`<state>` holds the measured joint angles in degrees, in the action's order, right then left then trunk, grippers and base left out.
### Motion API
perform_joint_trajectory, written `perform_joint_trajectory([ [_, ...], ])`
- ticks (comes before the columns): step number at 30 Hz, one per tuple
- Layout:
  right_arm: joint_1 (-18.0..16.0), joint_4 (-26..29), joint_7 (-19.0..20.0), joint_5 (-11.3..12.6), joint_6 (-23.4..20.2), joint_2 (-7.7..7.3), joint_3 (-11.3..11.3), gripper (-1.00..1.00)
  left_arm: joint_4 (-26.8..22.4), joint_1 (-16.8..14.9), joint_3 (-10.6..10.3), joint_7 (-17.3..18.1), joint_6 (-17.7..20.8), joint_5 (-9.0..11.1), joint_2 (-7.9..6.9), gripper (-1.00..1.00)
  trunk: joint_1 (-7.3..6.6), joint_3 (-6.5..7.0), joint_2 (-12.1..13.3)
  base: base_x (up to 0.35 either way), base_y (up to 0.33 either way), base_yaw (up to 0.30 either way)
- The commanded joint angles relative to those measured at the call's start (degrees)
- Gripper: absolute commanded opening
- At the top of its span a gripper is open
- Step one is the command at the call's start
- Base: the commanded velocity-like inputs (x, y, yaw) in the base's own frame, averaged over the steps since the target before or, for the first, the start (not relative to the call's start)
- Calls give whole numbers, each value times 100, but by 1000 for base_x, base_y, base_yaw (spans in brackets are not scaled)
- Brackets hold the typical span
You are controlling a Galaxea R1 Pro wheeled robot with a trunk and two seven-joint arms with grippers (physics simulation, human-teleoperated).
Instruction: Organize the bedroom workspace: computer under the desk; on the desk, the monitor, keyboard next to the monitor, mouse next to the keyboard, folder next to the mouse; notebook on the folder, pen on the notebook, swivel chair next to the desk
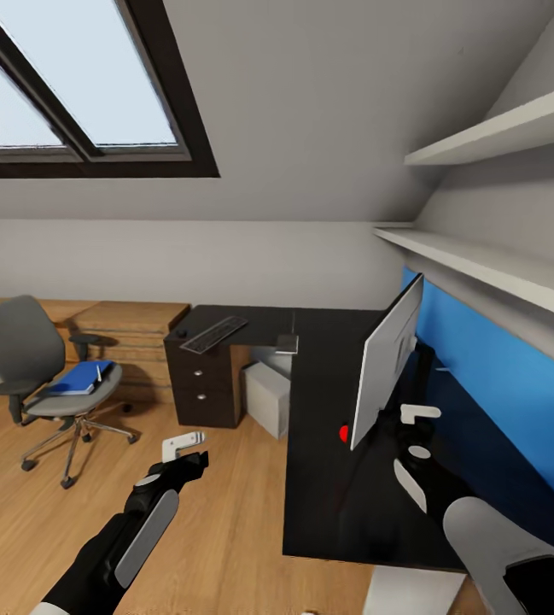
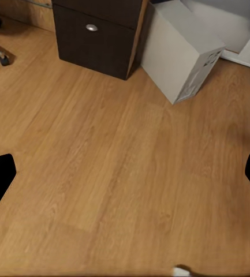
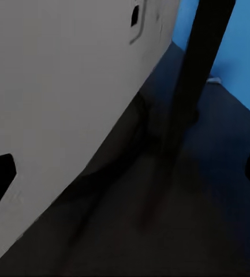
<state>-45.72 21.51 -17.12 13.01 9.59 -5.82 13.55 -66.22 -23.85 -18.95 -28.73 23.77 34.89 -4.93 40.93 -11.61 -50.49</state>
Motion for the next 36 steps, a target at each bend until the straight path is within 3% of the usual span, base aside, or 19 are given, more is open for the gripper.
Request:
perform_joint_trajectory([
  [1,-5,56,-31,61,29,-5,47,100,-7,-6,-21,-54,5,50,-8,100,-1,-9,-7,-232,241,0],
  [8,51,594,-54,61,43,-9,37,100,-6,-6,-21,-54,5,46,-7,100,-1,-9,-7,-234,236,0],
  [20,519,1551,-463,69,60,-4,45,100,25,-6,-21,-54,5,45,-7,100,-1,-9,-7,-203,212,0],
  [28,611,1735,-803,76,-36,37,87,100,37,-6,-21,-54,5,43,-7,100,-1,-9,-7,-31,57,0],
  [36,624,1888,-981,54,-309,205,101,100,32,-6,-21,-54,0,36,-4,100,-1,-9,-7,153,159,0],
])
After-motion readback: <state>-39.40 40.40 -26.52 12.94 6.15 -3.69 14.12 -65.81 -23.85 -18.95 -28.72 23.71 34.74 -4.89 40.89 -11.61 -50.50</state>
